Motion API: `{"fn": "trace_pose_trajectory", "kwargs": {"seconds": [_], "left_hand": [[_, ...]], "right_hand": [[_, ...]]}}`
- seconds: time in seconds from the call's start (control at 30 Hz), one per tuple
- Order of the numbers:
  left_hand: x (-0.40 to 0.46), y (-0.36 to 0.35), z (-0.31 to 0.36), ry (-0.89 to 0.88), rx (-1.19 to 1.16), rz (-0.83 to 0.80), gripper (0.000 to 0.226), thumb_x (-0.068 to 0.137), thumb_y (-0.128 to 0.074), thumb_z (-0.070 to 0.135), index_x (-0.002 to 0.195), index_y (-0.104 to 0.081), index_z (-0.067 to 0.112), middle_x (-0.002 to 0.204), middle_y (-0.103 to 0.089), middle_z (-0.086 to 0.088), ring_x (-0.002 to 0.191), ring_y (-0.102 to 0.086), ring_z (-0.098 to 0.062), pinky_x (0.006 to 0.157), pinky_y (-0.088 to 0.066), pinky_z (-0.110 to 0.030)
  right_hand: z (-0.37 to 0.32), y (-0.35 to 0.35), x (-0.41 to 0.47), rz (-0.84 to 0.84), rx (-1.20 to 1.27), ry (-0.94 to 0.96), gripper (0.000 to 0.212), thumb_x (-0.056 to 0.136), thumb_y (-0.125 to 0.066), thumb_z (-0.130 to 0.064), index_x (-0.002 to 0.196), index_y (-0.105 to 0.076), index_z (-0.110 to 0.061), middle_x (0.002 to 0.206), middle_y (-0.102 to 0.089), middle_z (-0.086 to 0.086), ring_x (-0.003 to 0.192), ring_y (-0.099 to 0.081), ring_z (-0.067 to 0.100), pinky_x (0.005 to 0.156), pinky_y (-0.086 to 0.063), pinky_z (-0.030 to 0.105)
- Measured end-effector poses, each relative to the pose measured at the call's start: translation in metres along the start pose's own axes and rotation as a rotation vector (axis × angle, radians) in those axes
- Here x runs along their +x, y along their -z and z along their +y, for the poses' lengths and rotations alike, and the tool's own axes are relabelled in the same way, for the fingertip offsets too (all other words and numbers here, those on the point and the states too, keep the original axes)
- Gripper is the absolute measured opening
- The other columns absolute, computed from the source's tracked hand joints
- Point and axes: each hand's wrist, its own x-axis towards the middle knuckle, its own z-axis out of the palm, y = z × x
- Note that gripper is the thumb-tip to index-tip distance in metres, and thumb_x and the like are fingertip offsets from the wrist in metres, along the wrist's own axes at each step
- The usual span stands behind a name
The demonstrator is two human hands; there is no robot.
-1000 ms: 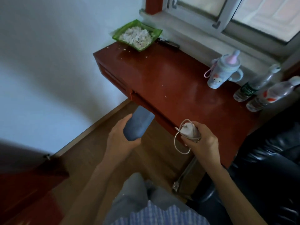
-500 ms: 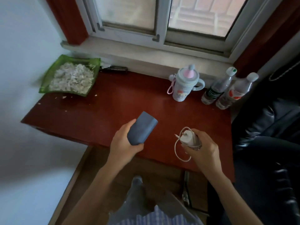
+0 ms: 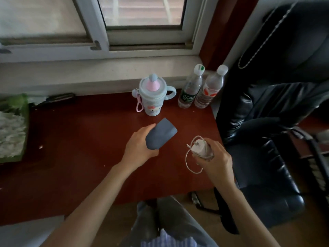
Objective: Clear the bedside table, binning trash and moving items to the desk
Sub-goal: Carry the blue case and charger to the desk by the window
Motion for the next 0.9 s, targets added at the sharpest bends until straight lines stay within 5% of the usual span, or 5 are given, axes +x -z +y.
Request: {"fn": "trace_pose_trajectory", "kwargs": {"seconds": [0.3, 0.67, 0.9], "left_hand": [[0.098, -0.058, 0.004, -0.075, 0.117, -0.212, 0.083, 0.06, -0.074, 0.019, 0.137, -0.043, 0.025, 0.136, -0.051, 0.005, 0.121, -0.048, -0.017, 0.1, -0.042, -0.036], [0.176, -0.106, -0.001, -0.187, 0.316, -0.356, 0.082, 0.063, -0.072, 0.018, 0.139, -0.041, 0.023, 0.14, -0.048, 0.003, 0.116, -0.05, -0.025, 0.1, -0.037, -0.036], [0.189, -0.112, 0.0, -0.222, 0.403, -0.421, 0.084, 0.064, -0.07, 0.02, 0.141, -0.036, 0.027, 0.141, -0.047, 0.006, 0.117, -0.047, -0.024, 0.099, -0.039, -0.041]], "right_hand": [[0.04, 0.008, 0.036, 0.034, -0.069, -0.096, 0.051, 0.063, -0.087, -0.024, 0.108, -0.064, -0.018, 0.096, -0.064, -0.008, 0.085, -0.058, 0.009, 0.07, -0.05, 0.025], [0.067, 0.003, 0.06, 0.03, -0.12, -0.091, 0.05, 0.061, -0.087, -0.019, 0.106, -0.065, -0.014, 0.096, -0.067, -0.003, 0.087, -0.063, 0.019, 0.064, -0.055, 0.037], [0.073, -0.005, 0.067, -0.003, -0.102, -0.103, 0.051, 0.062, -0.086, -0.022, 0.108, -0.064, -0.016, 0.098, -0.066, -0.004, 0.086, -0.062, 0.017, 0.066, -0.053, 0.032]]}}
